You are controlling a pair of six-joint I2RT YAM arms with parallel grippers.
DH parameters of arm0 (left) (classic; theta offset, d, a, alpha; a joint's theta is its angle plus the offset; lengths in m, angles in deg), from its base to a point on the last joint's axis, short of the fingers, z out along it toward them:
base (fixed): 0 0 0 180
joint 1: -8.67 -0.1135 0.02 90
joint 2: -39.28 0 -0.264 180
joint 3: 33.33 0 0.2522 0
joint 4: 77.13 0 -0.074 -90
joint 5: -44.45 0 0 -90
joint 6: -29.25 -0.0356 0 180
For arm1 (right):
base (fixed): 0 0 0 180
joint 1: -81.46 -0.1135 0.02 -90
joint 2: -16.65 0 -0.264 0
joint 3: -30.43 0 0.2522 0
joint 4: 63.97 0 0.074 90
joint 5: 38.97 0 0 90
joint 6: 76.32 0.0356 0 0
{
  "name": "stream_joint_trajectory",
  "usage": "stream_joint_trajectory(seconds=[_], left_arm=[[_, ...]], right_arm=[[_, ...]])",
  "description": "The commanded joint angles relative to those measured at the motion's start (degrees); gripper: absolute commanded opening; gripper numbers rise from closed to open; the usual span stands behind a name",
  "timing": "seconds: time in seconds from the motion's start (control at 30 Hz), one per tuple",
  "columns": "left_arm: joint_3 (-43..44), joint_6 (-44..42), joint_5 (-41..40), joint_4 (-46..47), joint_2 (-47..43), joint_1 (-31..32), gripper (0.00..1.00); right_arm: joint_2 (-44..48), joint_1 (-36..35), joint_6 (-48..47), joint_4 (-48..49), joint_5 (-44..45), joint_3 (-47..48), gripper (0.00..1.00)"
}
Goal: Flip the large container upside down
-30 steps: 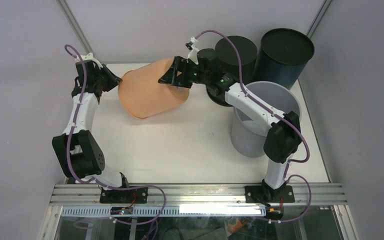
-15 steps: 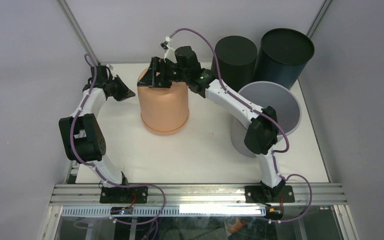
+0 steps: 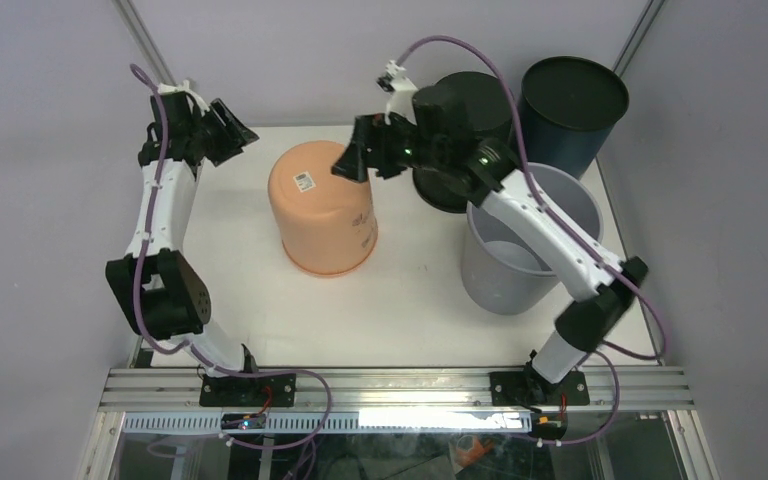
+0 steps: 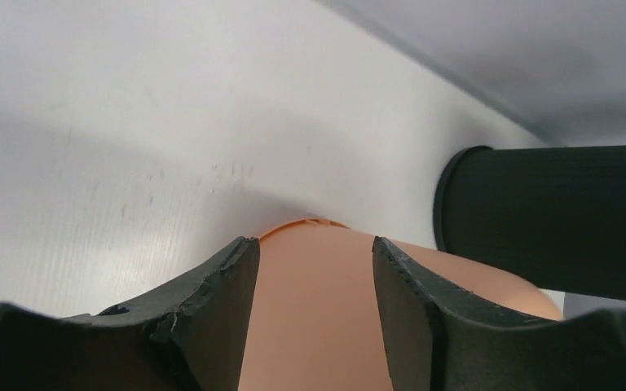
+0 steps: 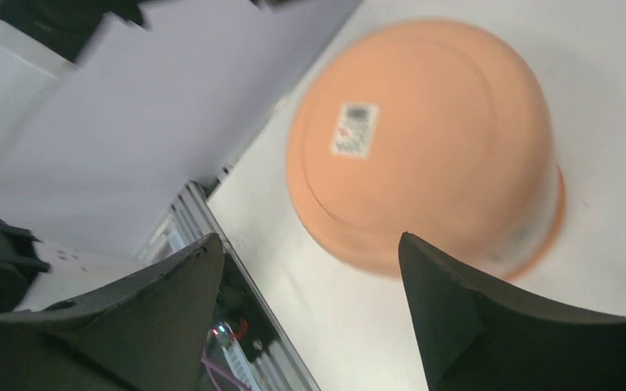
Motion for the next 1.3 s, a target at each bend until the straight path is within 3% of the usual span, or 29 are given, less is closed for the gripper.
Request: stream_joint_trajectory(seconds=[0.0, 0.2, 0.3, 0.47, 0.6, 0.77, 0.9, 1.17, 1.27], left_arm=[[7.85, -4.72, -2.07, -0.3, -11.36, 4.69, 0.54], [15.06, -10.06, -4.4, -4.34, -15.36, 23.38, 0.54], [12.5, -11.41, -6.3, -5.13, -17.57, 33.16, 0.53], [5.5, -10.61, -10.4, -7.87, -20.59, 48.92, 0.54], [-0.82, -8.44, -13.44, -13.28, -20.59, 53.98, 0.59], [-11.48, -6.74, -15.77, -14.32, -20.38, 54.64, 0.62], [-13.51, -6.96, -19.97, -11.84, -16.93, 53.17, 0.62], [-14.27, -6.09, -14.97, -1.95, -9.88, 35.11, 0.63], [-12.52, -6.45, -14.88, 0.23, -6.9, 30.0, 0.62]], right_arm=[[12.95, 0.37, -3.83, 0.27, 5.81, -15.65, 0.82], [20.44, 3.15, -1.91, -5.72, 16.26, -17.61, 0.83], [23.33, 7.74, -0.64, -8.99, 26.52, -15.7, 0.83], [28.45, 18.69, -0.04, -9.87, 32.97, -14.31, 0.88], [30.13, 22.94, -1.13, -10.71, 34.61, -13.0, 0.89], [31.88, 24.04, -2.92, -10.98, 36.58, -13.57, 0.9], [31.56, 24.34, -3.37, -13.05, 35.38, -13.7, 0.9], [26.17, 23.73, -9.75, -29.52, 20.72, -6.96, 0.88], [24.21, 18.38, -10.21, -35.75, 21.83, -4.71, 0.89]])
